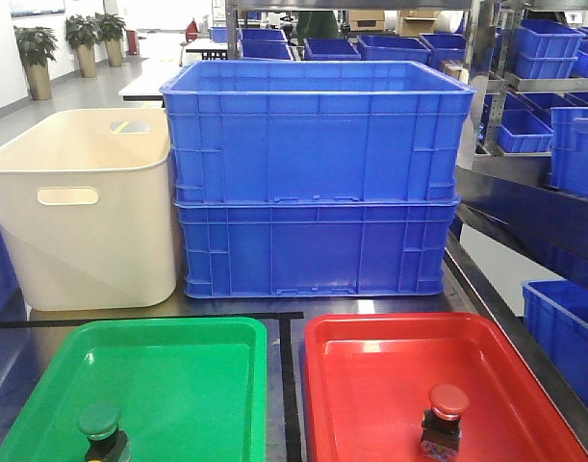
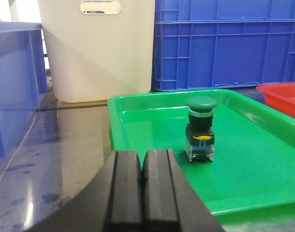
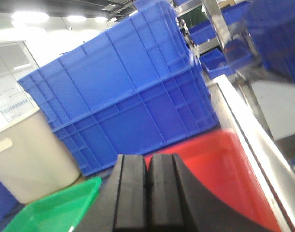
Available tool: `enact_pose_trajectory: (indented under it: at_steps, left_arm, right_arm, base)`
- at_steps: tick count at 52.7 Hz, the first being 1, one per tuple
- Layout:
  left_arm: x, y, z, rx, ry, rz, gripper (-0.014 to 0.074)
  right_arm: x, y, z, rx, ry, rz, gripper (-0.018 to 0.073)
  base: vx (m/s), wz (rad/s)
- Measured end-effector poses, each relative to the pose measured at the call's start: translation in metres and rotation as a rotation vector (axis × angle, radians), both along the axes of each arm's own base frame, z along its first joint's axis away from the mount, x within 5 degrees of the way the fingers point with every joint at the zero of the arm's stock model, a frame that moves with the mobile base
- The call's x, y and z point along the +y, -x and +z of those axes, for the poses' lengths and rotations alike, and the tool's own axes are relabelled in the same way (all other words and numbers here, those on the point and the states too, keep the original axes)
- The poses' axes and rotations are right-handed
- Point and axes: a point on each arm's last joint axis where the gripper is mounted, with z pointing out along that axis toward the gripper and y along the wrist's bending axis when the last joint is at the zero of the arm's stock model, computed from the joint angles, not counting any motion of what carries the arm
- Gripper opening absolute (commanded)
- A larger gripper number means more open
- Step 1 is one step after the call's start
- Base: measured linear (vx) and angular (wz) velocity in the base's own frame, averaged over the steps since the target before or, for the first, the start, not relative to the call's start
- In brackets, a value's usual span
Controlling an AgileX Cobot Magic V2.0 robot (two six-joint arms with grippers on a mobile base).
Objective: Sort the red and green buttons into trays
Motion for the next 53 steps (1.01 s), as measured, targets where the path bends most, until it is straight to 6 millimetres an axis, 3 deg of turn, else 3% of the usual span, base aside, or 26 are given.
enact_pose_trajectory:
  at_steps: [1, 3, 6, 11, 16, 26, 53]
  left_arm:
    - [0.000, 0.000, 0.000, 0.000, 0.000, 0.000, -0.0006]
    - [0.000, 0.000, 0.000, 0.000, 0.000, 0.000, -0.0006]
    - [0.000, 0.000, 0.000, 0.000, 0.000, 0.000, -0.0006]
    - [0.000, 0.000, 0.000, 0.000, 0.000, 0.000, -0.0006]
    - [0.000, 0.000, 0.000, 0.000, 0.000, 0.000, -0.0006]
    - [0.000, 0.000, 0.000, 0.000, 0.000, 0.000, -0.0006]
    - [0.000, 0.000, 0.000, 0.000, 0.000, 0.000, -0.0006]
  right_arm:
    - [0.000, 0.001, -0.008, 0.012, 0.049, 0.000, -0.0013]
    - [0.000, 0.004, -0.026, 0.032, 0.339, 0.003, -0.0013]
    - [0.000, 0.007, -0.051, 0.084, 0.517, 0.027, -0.0013]
    - [-0.002, 0.010, -0.080, 0.133, 0.582, 0.022, -0.0013]
    - [-0.005, 0.012, -0.093, 0.150, 0.542, -0.041, -0.0013]
    - [-0.011, 0.015, -0.097, 0.120, 0.510, -0.140, -0.0013]
    - [-0.012, 0.015, -0.097, 0.117, 0.544, -0.147, -0.0013]
  base:
    - [0.00, 0.00]
    - [0.00, 0.00]
    - [0.00, 0.00]
    - [0.00, 0.00]
    - [0.00, 0.00]
    - [0.00, 0.00]
    - [0.00, 0.00]
